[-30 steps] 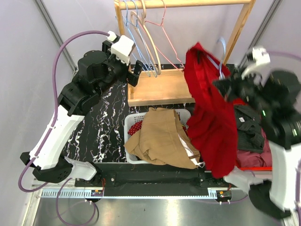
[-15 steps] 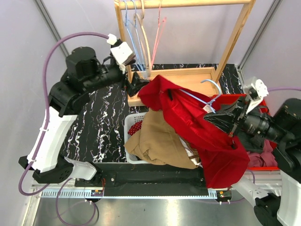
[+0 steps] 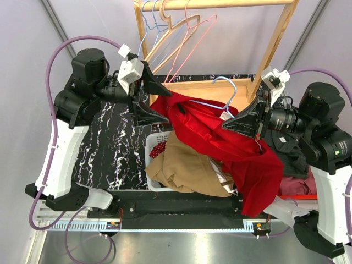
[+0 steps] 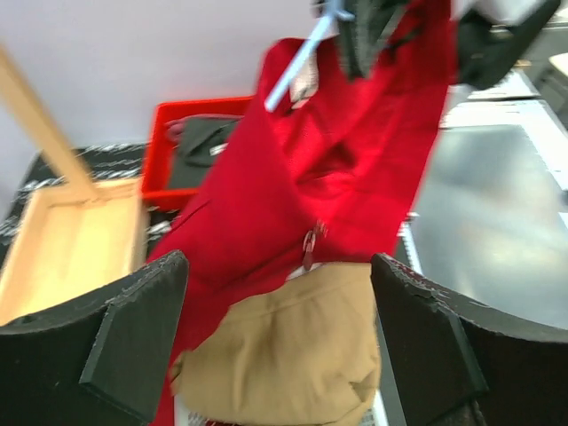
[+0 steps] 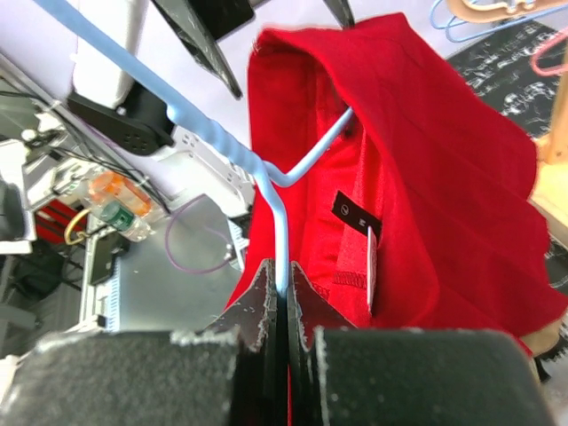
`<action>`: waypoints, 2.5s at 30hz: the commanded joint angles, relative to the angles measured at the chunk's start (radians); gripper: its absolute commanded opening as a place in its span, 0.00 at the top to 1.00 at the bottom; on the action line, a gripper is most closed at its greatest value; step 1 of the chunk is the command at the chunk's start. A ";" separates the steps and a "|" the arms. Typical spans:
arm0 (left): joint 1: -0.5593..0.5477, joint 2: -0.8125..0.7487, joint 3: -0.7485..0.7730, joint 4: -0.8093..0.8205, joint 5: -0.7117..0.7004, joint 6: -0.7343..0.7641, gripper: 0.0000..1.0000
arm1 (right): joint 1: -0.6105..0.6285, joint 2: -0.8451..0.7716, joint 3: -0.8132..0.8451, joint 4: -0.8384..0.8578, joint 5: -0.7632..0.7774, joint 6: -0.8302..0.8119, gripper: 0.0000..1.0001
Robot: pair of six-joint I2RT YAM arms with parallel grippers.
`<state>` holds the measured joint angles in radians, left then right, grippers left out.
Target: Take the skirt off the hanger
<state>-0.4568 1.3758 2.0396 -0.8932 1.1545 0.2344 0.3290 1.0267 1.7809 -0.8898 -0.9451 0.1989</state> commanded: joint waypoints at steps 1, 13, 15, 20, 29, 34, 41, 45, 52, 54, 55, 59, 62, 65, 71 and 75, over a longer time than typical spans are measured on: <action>0.004 -0.001 0.019 0.022 0.143 -0.003 0.14 | 0.005 -0.001 0.023 0.236 -0.087 0.085 1.00; -0.039 0.066 0.050 0.177 0.030 -0.144 0.55 | 0.005 0.042 -0.024 0.339 -0.118 0.160 1.00; -0.046 0.075 0.066 0.192 0.004 -0.162 0.70 | 0.005 0.045 -0.031 0.344 -0.121 0.166 1.00; -0.048 0.077 0.064 0.204 -0.077 -0.173 0.85 | 0.005 0.045 -0.044 0.331 -0.112 0.152 1.00; -0.049 0.063 0.123 0.206 -0.131 -0.172 0.89 | 0.007 0.079 -0.037 0.281 -0.096 0.128 1.00; -0.085 0.095 0.224 0.209 -0.147 -0.191 0.89 | 0.062 0.133 -0.070 0.301 -0.046 0.140 1.00; -0.193 0.141 0.275 0.220 -0.180 -0.207 0.87 | 0.328 0.292 0.011 0.255 0.140 0.064 1.00; -0.217 0.135 0.235 0.206 -0.184 -0.201 0.87 | 0.363 0.334 0.109 0.230 0.215 0.036 1.00; -0.214 0.091 0.185 0.105 -0.258 -0.080 0.86 | 0.363 0.375 0.437 0.099 0.379 -0.068 1.00; -0.212 0.072 0.160 0.074 -0.279 -0.040 0.86 | 0.363 0.415 0.608 0.013 0.387 -0.090 1.00; -0.212 0.065 0.151 0.065 -0.295 -0.024 0.86 | 0.363 0.455 0.661 -0.016 0.396 -0.095 1.00; -0.210 0.023 0.108 0.016 -0.335 0.032 0.86 | 0.363 0.474 0.763 -0.144 0.442 -0.136 1.00; -0.209 -0.001 0.096 -0.012 -0.363 0.068 0.86 | 0.363 0.360 0.624 -0.176 0.531 -0.176 1.00; -0.206 -0.021 0.091 -0.036 -0.395 0.098 0.86 | 0.363 0.241 0.490 -0.219 0.586 -0.182 1.00; -0.203 -0.021 0.073 -0.039 -0.389 0.092 0.86 | 0.363 0.041 0.309 -0.262 0.721 -0.168 1.00; -0.203 -0.004 0.088 -0.018 -0.388 0.071 0.86 | 0.363 0.026 0.354 -0.321 0.895 -0.194 1.00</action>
<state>-0.6586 1.3872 2.1021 -0.9665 0.7685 0.3168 0.6941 1.0447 2.1101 -1.1969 -0.2749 0.0429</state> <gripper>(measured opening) 0.144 0.022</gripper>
